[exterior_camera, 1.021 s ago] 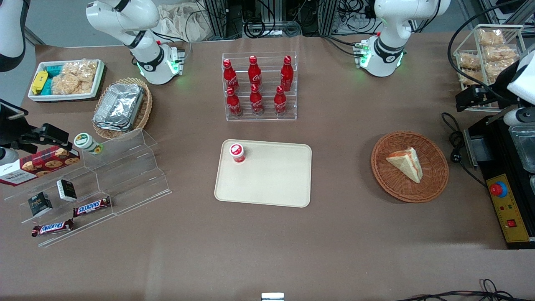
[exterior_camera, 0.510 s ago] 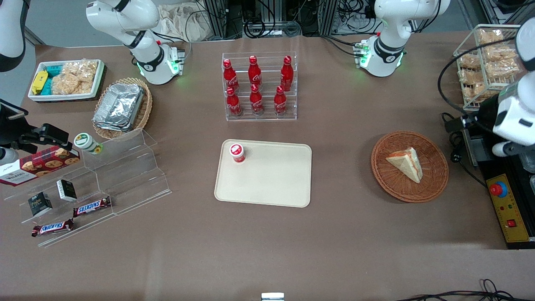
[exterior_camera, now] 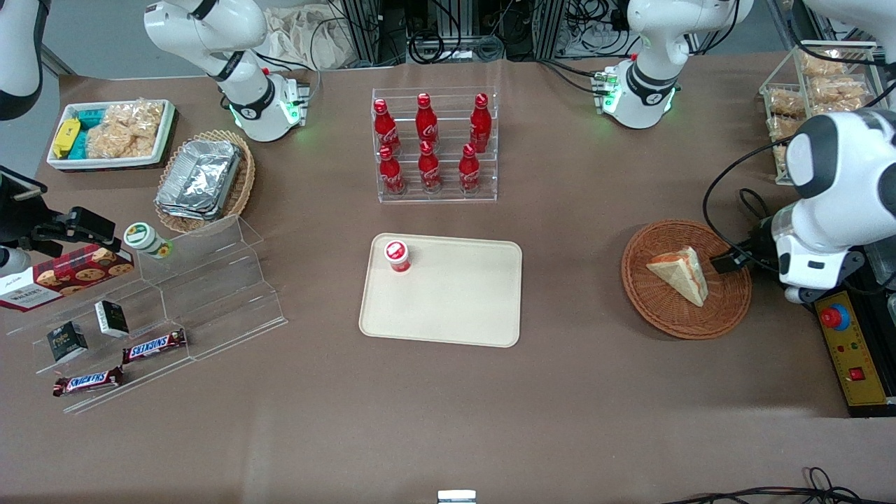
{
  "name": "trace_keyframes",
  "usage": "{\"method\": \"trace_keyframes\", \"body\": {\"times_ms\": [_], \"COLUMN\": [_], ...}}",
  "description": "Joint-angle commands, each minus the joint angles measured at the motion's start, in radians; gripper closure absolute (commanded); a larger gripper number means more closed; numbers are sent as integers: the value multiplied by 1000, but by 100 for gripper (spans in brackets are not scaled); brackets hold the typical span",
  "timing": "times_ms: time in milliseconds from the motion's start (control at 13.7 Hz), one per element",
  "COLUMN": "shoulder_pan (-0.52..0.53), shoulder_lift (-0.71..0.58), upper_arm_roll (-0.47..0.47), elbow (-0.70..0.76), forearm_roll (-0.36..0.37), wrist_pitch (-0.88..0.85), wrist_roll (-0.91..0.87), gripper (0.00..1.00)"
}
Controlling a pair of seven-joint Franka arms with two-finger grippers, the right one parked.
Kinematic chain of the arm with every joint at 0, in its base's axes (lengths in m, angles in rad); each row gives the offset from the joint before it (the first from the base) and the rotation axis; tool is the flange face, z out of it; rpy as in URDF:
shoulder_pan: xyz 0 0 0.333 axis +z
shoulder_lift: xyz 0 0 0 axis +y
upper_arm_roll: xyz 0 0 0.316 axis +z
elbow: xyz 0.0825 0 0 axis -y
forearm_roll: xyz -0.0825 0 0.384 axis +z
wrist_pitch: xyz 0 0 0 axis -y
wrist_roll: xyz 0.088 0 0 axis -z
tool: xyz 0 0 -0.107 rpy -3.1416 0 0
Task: Place sandwich from basket to tray
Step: 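Move the left gripper over the sandwich in the wicker basket, then lower the left gripper and grasp the wrapped sandwich wedge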
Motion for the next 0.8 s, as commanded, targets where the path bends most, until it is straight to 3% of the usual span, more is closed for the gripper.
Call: {"method": "trace_keyframes", "body": {"times_ms": [0,438,729], "shoulder_pan": [10,8,8], "shoulder_lift": [1,78,119], "upper_arm_roll": [-3,-5,-5], "elbow": [-80,-196,-210], "forearm_roll": [-20,-20,-22], "wrist_pitch": [95,347,406], "wrist_roll": [-55,-121,-127], "gripper": [0,0,0]}}
